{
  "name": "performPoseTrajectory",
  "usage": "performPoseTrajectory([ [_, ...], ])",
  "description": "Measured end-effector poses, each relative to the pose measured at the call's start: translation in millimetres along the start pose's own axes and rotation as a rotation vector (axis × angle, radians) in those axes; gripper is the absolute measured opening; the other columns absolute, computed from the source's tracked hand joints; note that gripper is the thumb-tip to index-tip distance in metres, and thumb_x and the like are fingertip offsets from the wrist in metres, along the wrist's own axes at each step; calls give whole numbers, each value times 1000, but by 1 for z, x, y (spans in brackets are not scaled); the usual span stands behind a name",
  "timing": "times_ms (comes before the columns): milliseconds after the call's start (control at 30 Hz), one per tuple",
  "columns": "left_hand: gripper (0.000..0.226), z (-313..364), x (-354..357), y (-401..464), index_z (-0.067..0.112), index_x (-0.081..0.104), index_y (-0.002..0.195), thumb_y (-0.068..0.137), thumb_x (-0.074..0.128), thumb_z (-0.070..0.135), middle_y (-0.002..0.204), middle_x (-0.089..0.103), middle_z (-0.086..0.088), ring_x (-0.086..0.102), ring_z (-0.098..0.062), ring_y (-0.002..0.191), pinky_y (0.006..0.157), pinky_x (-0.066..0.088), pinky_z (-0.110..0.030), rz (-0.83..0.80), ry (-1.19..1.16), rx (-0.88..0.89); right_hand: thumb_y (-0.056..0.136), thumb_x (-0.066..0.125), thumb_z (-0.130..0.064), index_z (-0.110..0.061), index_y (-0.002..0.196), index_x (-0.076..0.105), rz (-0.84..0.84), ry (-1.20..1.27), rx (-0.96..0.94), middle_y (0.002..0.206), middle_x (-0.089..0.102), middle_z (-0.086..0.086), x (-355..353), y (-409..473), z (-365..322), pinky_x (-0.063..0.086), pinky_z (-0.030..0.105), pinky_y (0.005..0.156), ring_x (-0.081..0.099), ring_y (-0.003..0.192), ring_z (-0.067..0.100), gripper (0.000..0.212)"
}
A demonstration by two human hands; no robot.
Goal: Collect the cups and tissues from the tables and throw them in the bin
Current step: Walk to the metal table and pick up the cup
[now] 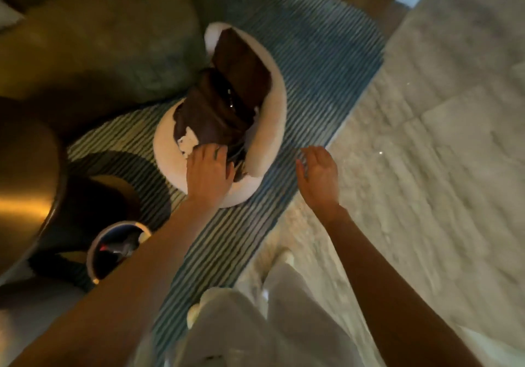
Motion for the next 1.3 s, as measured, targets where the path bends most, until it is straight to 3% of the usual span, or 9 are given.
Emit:
performPoseTrajectory([
  [167,40,122,11,81,6,54,125,91,54,27,121,56,-16,50,-36,111,90,40,-46,2,12,145,95,45,-29,-7,125,58,-16,-132,5,127,60,14,-51,52,99,38,45,106,51,124,32,39],
  [500,41,287,34,298,9,53,125,93,48,34,126,54,-14,48,-31,117,99,39,-46,58,-12,316,99,43,-32,-10,134,50,-44,-168,116,137,53,12,-96,222,253,30,43,112,43,132,30,42],
  [833,47,393,21,542,10,45,137,97,42,36,142,44,-14,37,-33,132,109,29,-47,11,6,300,99,40,-35,-13,134,48,-48,-119,180,137,52,9,-141,467,362,32,42,111,43,130,27,42],
  [1133,47,471,34,768,10,46,135,97,42,36,137,48,-14,40,-32,128,106,32,-46,-12,30,240,96,43,-31,-5,126,54,-49,-84,102,124,58,17,-144,689,468,41,46,101,52,118,34,42],
  [1300,46,496,33,890,9,48,134,95,45,35,136,49,-15,42,-33,126,106,33,-45,14,-15,130,98,47,-27,-2,127,54,-80,-40,29,127,57,19,-143,823,505,39,46,105,51,120,35,40],
])
Point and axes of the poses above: each hand's wrist, its own y-axis towards the middle knuckle, its own x-axis out of the palm, z = x × y, the point moved 8 cm from there along y, towards the middle knuckle
